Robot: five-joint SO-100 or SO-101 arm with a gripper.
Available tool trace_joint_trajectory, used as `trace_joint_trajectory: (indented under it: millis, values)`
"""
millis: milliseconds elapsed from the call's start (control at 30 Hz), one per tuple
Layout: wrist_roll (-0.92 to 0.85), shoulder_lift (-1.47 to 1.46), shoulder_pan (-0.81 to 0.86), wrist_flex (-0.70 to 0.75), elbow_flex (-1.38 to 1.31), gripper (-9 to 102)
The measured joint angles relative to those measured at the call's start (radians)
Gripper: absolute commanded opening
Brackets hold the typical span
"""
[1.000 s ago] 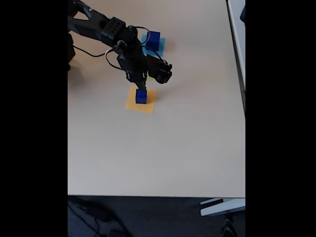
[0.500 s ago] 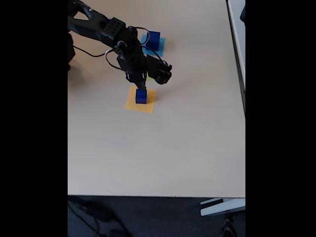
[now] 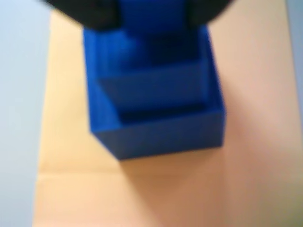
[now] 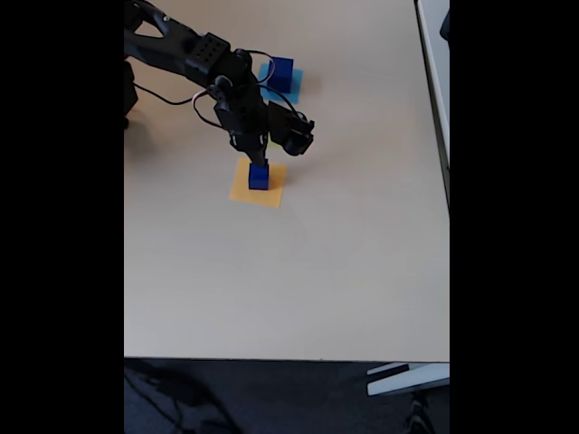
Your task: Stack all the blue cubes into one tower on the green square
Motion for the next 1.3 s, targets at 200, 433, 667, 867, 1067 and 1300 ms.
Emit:
trace_joint_trajectory:
  millis: [200,433,667,867,1067,1300]
  values:
    - [0.0,0.0,0.0,0.0,0.0,7]
    - [-0.003,0.0,0.0,0.0,0.0,9]
    - [-0.014,0.0,0.0,0.0,0.0,12]
    - [-0.02,0.0,-0.018,0.018,-0.023,14]
    - [-0.023,0.0,-0.061,0.084,-0.196,16]
    - [0.071,-0.015,-0.184,0.092,-0.428,20]
